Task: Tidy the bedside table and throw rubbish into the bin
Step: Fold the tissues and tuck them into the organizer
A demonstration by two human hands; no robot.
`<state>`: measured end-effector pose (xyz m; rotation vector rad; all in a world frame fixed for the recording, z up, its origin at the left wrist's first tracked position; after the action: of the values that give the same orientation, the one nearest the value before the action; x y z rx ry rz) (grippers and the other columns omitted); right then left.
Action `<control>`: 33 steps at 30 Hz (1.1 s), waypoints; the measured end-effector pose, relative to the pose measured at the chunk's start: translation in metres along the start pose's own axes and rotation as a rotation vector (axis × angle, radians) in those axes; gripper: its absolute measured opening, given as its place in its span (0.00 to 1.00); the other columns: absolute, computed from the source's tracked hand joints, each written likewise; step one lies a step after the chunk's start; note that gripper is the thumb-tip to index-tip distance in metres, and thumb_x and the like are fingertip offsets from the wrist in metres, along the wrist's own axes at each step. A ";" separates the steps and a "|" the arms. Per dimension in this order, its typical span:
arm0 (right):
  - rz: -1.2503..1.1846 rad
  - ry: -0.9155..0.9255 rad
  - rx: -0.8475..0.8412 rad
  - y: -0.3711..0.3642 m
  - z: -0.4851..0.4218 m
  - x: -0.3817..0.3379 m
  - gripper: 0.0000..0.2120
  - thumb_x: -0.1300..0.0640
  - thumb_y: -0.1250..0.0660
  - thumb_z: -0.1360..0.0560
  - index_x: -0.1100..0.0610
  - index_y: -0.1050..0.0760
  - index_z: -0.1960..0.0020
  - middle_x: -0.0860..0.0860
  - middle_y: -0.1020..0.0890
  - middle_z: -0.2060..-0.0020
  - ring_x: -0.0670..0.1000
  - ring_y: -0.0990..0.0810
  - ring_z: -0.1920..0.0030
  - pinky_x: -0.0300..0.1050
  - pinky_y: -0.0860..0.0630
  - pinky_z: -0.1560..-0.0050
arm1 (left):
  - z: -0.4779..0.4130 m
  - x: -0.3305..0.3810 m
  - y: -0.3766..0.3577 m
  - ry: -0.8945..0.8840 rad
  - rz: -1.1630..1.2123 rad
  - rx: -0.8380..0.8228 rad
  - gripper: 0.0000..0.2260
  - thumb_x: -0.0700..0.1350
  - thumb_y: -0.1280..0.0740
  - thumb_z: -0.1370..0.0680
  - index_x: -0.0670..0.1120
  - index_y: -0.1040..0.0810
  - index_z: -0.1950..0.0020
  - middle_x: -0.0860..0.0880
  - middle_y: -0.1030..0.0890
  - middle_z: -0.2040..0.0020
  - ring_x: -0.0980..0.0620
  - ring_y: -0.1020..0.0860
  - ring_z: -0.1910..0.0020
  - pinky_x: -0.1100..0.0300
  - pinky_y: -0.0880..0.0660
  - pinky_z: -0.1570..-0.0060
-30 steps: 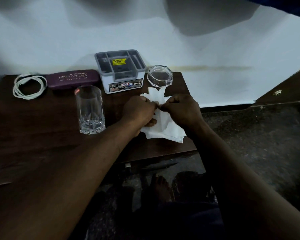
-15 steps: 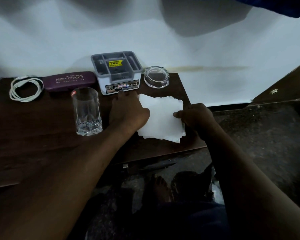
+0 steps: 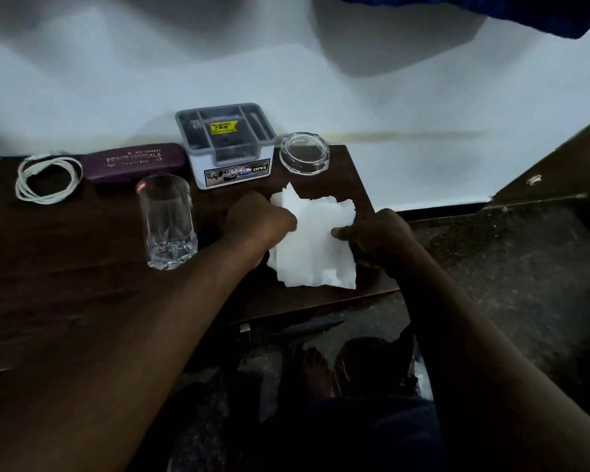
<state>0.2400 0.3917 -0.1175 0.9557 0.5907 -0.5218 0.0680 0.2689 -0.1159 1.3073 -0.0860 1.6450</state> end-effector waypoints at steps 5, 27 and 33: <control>-0.037 -0.009 -0.070 -0.007 -0.004 0.004 0.16 0.56 0.16 0.39 0.57 0.18 0.57 0.55 0.14 0.59 0.56 0.14 0.61 0.48 0.17 0.63 | 0.002 0.002 -0.003 -0.065 -0.056 -0.042 0.13 0.45 0.21 0.32 0.42 0.16 0.51 0.45 0.15 0.53 0.45 0.17 0.54 0.55 0.21 0.57; -0.378 0.395 0.008 -0.022 0.011 -0.026 0.18 0.52 0.21 0.37 0.50 0.14 0.48 0.50 0.11 0.53 0.53 0.13 0.49 0.63 0.17 0.46 | 0.001 0.007 0.017 -0.328 0.318 0.045 0.12 0.48 0.25 0.24 0.53 0.16 0.41 0.54 0.15 0.48 0.54 0.16 0.49 0.48 0.18 0.45; -0.436 0.446 0.083 -0.016 0.012 -0.043 0.28 0.45 0.22 0.38 0.50 0.16 0.39 0.47 0.12 0.48 0.52 0.13 0.46 0.58 0.17 0.42 | 0.013 0.024 0.027 -0.478 0.316 0.154 0.17 0.50 0.26 0.23 0.52 0.19 0.35 0.60 0.18 0.46 0.57 0.18 0.45 0.57 0.21 0.43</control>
<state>0.2017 0.3801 -0.0927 1.0329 1.2026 -0.7301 0.0596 0.2634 -0.0789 1.8619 -0.4823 1.5833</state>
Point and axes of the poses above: each hand's wrist, its own z-axis away from the middle knuckle, its own y-axis out of the back of the hand, x = y × z, the point moved 3 cm from there along -z, towards the middle knuckle
